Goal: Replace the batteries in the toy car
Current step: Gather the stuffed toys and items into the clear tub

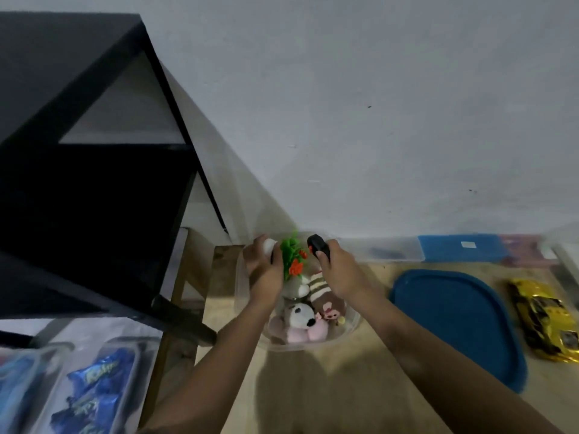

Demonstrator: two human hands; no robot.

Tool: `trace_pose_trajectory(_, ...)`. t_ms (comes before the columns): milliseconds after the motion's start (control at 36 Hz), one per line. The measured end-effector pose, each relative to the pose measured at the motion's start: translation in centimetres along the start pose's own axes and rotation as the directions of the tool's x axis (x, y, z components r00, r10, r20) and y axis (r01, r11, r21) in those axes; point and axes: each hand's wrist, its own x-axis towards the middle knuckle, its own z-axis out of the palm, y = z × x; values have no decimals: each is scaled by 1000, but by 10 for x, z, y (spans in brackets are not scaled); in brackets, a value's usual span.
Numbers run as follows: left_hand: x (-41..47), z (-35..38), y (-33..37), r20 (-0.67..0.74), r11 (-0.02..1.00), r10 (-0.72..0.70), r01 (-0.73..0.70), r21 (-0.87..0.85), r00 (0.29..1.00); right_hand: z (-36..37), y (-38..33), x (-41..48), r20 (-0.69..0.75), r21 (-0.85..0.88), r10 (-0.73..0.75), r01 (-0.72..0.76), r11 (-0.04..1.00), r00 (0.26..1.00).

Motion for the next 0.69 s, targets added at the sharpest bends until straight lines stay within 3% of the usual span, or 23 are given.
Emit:
trace_pose_trajectory(83,-1,7,-7,95,980,49,-66,186,994,9,3,8,34,-61,-24,26,998,999)
trace_pose_trajectory(139,-2,9,-14,175,943,4,-61,326,985,12,5,12,75,-98,3,5,995,997)
trace_pose_trajectory(250,-6,2,-16,242,829,42,-169,534,969,13,7,18,169,-111,24,-5,994,985)
trace_pose_trajectory(361,-2,-7,-13,297,826,135,-273,494,945,8,6,20,188,-78,-27,42,996,982)
trace_pose_trajectory(472,2,-11,-23,445,781,289,-477,402,848,0,8,13,218,-90,-99,121,989,971)
trace_pose_trajectory(583,4,-12,-30,494,811,240,-452,372,836,2,12,5,259,-153,-135,179,972,956)
trace_pose_trajectory(694,6,-13,-24,534,818,223,-455,353,816,9,14,3,375,-316,-61,190,929,925)
